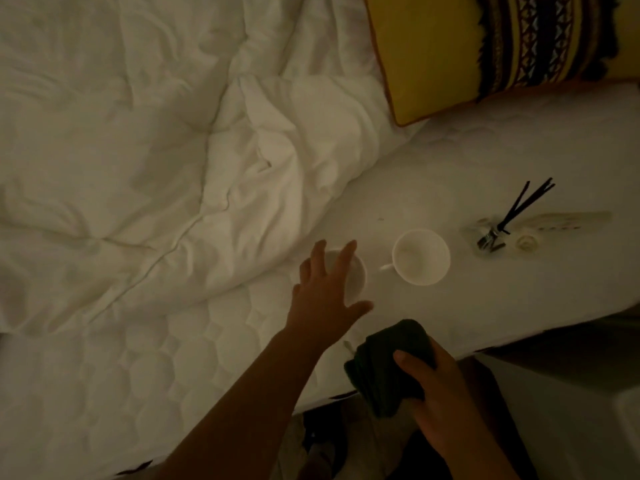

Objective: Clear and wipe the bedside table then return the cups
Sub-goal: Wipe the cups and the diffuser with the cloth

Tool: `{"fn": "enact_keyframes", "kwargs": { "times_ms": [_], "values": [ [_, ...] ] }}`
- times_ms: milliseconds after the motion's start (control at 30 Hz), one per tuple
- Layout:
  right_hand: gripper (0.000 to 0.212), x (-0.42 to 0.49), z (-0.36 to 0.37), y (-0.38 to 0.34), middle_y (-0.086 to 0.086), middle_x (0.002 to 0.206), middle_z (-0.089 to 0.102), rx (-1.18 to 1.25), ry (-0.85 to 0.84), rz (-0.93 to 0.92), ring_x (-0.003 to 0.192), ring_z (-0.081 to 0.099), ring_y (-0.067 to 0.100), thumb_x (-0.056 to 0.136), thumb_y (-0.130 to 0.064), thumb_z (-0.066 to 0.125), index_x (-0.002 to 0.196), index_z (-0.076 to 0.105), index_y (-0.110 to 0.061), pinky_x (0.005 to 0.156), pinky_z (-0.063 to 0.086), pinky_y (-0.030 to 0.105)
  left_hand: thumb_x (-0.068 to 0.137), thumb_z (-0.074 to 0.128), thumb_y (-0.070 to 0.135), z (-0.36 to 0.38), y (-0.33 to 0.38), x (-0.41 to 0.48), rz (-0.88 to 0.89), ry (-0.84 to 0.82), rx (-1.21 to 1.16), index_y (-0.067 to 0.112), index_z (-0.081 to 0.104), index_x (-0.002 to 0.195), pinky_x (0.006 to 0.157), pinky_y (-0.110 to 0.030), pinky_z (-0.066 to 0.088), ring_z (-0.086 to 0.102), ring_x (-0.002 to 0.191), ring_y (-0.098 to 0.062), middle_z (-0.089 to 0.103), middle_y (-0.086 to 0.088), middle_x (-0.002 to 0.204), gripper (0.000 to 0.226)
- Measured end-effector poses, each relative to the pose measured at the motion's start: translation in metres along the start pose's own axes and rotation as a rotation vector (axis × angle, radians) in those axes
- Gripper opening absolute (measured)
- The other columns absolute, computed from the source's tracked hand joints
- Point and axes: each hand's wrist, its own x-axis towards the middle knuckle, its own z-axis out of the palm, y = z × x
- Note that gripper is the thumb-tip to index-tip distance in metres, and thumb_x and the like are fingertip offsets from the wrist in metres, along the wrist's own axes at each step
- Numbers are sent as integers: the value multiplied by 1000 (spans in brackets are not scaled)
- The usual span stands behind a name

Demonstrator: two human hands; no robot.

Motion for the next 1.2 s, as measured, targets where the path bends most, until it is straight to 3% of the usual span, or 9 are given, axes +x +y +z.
{"fn": "enact_keyframes", "kwargs": {
  "times_ms": [100,300,400,533,667,800,967,1100,1200],
  "values": [
    [35,1,15,-4,-17,99,69,-280,107,-141,87,66,-4,70,-29,77,101,63,-38,69,51,12,72,75,43,5,-1,5,-17,41,-36,47,18,139,92,-52,51,35,125,-29,20,-1,142,88],
    [42,-5,62,-26,-25,108,57,-600,242,-475,98,54,-11,85,-27,69,124,53,-32,87,42,16,81,57,62,-22,-1,-6,-257,-118,-642,47,36,131,80,-30,46,48,108,-15,39,10,122,56],
    [37,-14,96,-29,-21,109,59,-641,239,-637,98,55,-11,90,-37,60,125,51,-32,82,45,10,79,41,71,-31,12,-25,-247,-123,-839,42,57,101,79,-36,54,63,87,-9,62,17,95,40],
    [30,-14,122,-36,-13,75,60,-658,297,-729,72,62,1,85,-61,45,91,55,-34,61,50,16,92,38,52,-36,16,-37,-152,-9,-786,35,59,74,69,-28,48,61,65,-2,64,12,71,33],
    [20,-1,125,-49,-9,69,61,-581,288,-584,70,62,-3,91,-50,53,81,56,-33,59,47,10,98,38,46,-51,4,-41,22,23,-645,21,58,78,63,-31,51,59,63,-10,61,-1,70,37],
    [28,12,111,-64,5,93,75,-261,16,-173,86,72,19,92,-45,55,96,71,-23,76,57,36,92,48,51,-70,-4,-47,132,-120,-657,31,66,100,74,-29,55,66,84,-8,69,8,90,28],
    [42,23,101,-77,12,97,74,-251,-175,113,90,70,26,84,-53,61,97,76,-17,83,57,40,78,53,56,-77,1,-55,103,-212,-831,33,53,118,73,-33,59,67,88,-16,65,1,102,47],
    [43,26,103,-82,19,90,65,-353,-107,105,82,63,31,90,-45,58,97,68,-4,78,53,42,78,52,57,-76,4,-52,90,-248,-889,33,54,116,71,-30,57,68,88,-18,64,-1,102,45],
    [36,19,107,-82,20,91,66,-442,-6,-92,85,66,35,92,-41,54,93,65,-7,79,56,45,76,51,61,-72,4,-46,14,-217,-791,45,49,114,65,-23,56,68,82,-11,65,1,97,41]
  ]
}}
